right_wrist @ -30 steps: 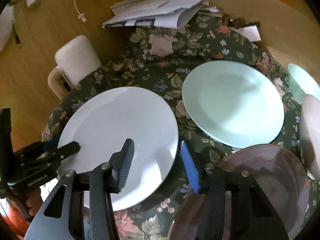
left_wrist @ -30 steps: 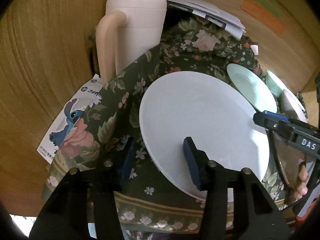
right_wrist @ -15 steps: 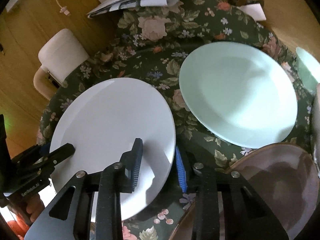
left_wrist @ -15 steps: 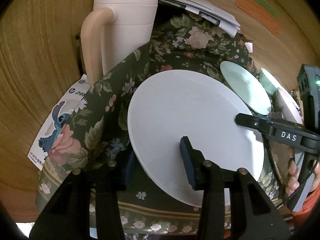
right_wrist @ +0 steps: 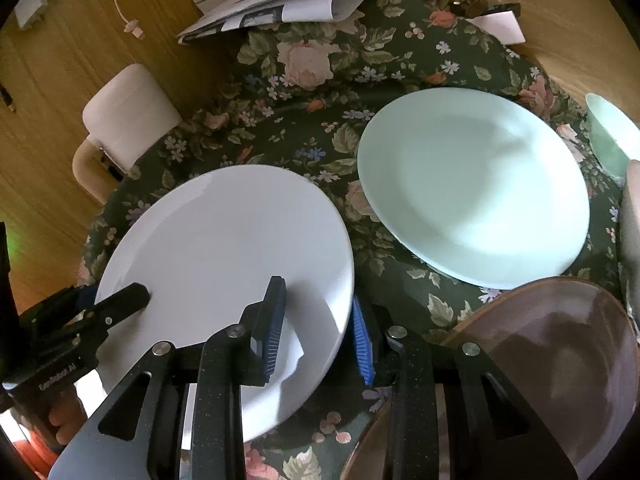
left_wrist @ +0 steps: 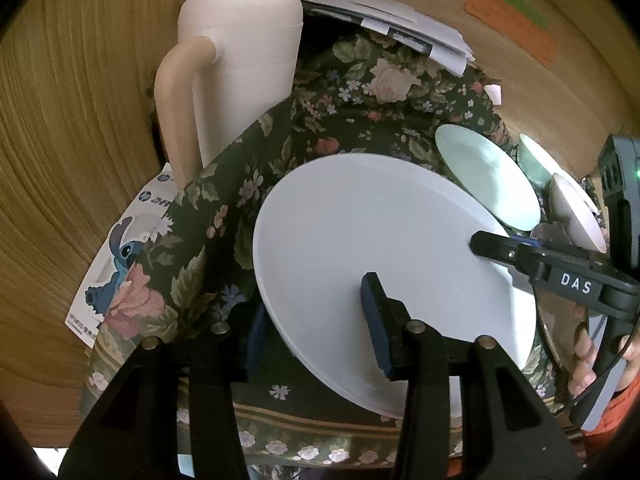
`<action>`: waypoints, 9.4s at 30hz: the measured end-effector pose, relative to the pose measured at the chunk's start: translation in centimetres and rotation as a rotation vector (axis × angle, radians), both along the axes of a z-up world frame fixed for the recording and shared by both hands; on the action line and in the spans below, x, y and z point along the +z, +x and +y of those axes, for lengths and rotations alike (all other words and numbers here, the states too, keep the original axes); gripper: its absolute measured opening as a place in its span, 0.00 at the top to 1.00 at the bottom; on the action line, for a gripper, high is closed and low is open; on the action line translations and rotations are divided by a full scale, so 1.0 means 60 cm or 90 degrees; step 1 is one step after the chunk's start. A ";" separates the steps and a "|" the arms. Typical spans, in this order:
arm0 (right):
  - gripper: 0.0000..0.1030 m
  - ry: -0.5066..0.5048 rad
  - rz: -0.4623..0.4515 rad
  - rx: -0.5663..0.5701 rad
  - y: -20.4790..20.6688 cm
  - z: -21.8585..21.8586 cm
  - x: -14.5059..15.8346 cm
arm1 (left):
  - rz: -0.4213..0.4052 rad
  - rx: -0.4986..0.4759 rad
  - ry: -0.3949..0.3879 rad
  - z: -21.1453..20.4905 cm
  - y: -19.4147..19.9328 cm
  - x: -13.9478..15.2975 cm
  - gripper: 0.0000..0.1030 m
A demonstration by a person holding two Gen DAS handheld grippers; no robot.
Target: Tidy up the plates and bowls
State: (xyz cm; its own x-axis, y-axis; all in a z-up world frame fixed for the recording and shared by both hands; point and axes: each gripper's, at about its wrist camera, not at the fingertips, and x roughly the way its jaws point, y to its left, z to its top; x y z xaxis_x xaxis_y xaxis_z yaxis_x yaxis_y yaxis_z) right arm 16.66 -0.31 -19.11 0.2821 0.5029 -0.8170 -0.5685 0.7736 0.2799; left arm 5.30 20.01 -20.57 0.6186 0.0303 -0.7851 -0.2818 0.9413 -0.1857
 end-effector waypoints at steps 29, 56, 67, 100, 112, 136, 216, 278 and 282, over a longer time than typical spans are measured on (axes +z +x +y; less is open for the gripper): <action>0.72 0.043 -0.112 -0.069 -0.048 -0.119 0.076 | -0.073 -0.059 0.020 -0.091 0.012 0.079 0.58; 0.72 0.063 -0.150 -0.157 -0.084 -0.284 0.108 | -0.102 -0.151 0.024 -0.240 0.019 0.113 0.58; 0.72 0.065 -0.127 -0.173 -0.090 -0.318 0.084 | -0.077 -0.167 0.019 -0.273 0.024 0.090 0.58; 0.72 0.044 -0.036 -0.195 -0.062 -0.348 0.011 | 0.006 -0.182 -0.007 -0.301 0.072 0.010 0.58; 0.70 0.023 -0.039 -0.194 -0.067 -0.350 0.024 | 0.012 -0.191 0.027 -0.317 0.079 0.005 0.56; 0.60 -0.017 -0.107 -0.218 -0.083 -0.367 0.070 | -0.053 -0.180 0.059 -0.306 0.067 0.054 0.39; 0.68 -0.107 0.054 0.026 0.199 -0.072 0.018 | 0.081 -0.120 0.025 -0.090 0.257 -0.024 0.40; 0.68 0.038 -0.006 -0.047 0.100 -0.180 0.059 | -0.008 -0.148 0.027 -0.132 0.230 0.051 0.58; 0.68 0.043 -0.013 -0.056 0.084 -0.193 0.066 | -0.017 -0.154 0.031 -0.147 0.222 0.063 0.58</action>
